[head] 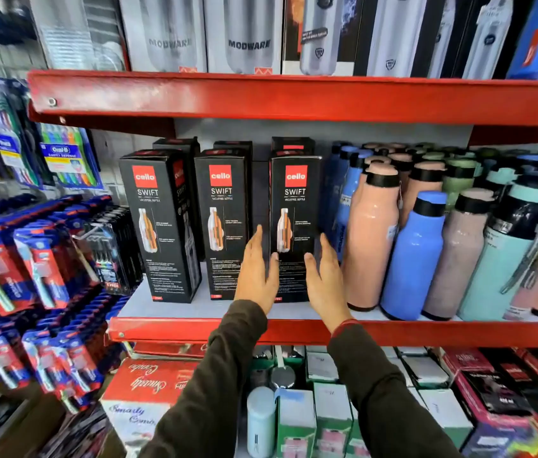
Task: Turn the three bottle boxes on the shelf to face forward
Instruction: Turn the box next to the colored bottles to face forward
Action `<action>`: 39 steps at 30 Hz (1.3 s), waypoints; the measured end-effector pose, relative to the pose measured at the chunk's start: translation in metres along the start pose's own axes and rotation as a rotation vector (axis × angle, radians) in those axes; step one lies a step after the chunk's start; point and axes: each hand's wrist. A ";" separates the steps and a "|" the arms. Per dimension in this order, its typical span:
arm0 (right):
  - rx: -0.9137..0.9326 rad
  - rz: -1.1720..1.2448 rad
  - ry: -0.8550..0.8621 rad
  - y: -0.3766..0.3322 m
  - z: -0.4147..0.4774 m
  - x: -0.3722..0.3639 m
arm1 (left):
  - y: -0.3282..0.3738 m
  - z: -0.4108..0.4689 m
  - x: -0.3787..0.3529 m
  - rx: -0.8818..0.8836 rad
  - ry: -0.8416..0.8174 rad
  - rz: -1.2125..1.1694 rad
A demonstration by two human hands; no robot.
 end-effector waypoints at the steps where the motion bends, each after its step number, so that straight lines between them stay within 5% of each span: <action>1: -0.041 0.042 -0.014 0.003 0.002 -0.001 | -0.002 0.001 -0.002 0.057 0.001 -0.025; 6: -0.147 0.054 -0.087 0.015 0.005 -0.005 | -0.014 0.002 -0.012 0.257 -0.074 -0.055; 14: -0.152 0.146 -0.040 0.015 0.006 -0.004 | -0.025 0.005 -0.020 0.326 0.015 -0.128; 39: -0.065 0.112 -0.020 0.004 0.000 0.007 | -0.003 -0.011 -0.017 0.270 0.232 -0.255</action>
Point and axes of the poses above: each hand's wrist, its own z-axis towards the middle knuckle, its own x-axis out of the back of the hand, y = z × x, and after that the axes turned 11 degrees about y, right-handed
